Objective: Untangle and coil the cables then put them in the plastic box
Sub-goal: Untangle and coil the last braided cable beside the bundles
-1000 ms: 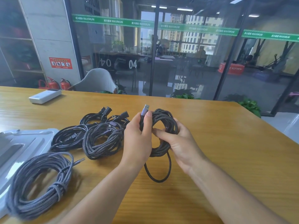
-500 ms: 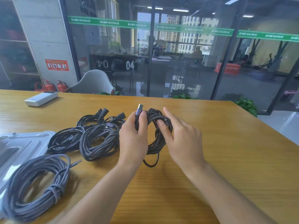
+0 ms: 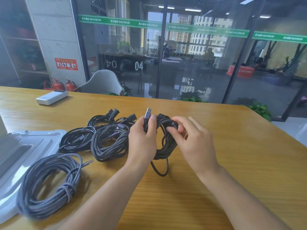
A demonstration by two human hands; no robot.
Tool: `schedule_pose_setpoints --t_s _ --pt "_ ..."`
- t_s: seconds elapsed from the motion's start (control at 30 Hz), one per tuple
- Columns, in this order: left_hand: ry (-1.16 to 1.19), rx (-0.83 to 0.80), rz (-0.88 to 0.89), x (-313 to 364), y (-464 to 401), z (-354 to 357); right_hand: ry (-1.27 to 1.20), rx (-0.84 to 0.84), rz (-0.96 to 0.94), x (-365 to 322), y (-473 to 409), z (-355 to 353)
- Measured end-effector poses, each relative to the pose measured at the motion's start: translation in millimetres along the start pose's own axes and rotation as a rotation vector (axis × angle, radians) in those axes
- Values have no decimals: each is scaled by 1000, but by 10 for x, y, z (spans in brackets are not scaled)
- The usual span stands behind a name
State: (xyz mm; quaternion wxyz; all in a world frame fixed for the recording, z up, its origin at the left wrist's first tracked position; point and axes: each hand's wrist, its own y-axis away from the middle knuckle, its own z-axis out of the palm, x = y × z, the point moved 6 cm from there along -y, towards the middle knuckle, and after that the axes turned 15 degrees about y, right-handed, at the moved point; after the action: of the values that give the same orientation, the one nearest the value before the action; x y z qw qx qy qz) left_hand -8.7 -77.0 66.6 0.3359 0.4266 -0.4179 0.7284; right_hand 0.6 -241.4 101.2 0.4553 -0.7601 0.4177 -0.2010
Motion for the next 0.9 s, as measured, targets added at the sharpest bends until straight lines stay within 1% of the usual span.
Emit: schedule_pose_setpoints --t_s 0.1,0.2,0.27,0.37,0.5,0.6,0.67,0.77,0.9 --pt "76 4 -48 7 15 10 -28 1 16 10 -7 3" --pt "100 -37 -61 40 31 47 -13 26 10 20 -6 -41" --pt "83 -56 -59 29 20 50 36 51 -10 10 2 -65" --pt "66 -13 -59 -16 -11 8 165 102 -112 -86 21 -79" --pt "60 0 -56 -40 -15 -13 206 72 -144 -135 15 -42" --pt "50 -12 -56 -38 0 0 175 60 -121 -115 9 -23" --pt "50 -15 -62 -32 12 10 100 43 -47 -68 5 0" --pt "46 -8 -56 -25 23 16 -160 37 111 34 4 -1" --pt "38 -14 -61 -14 34 47 -581 82 466 288 0 -20"
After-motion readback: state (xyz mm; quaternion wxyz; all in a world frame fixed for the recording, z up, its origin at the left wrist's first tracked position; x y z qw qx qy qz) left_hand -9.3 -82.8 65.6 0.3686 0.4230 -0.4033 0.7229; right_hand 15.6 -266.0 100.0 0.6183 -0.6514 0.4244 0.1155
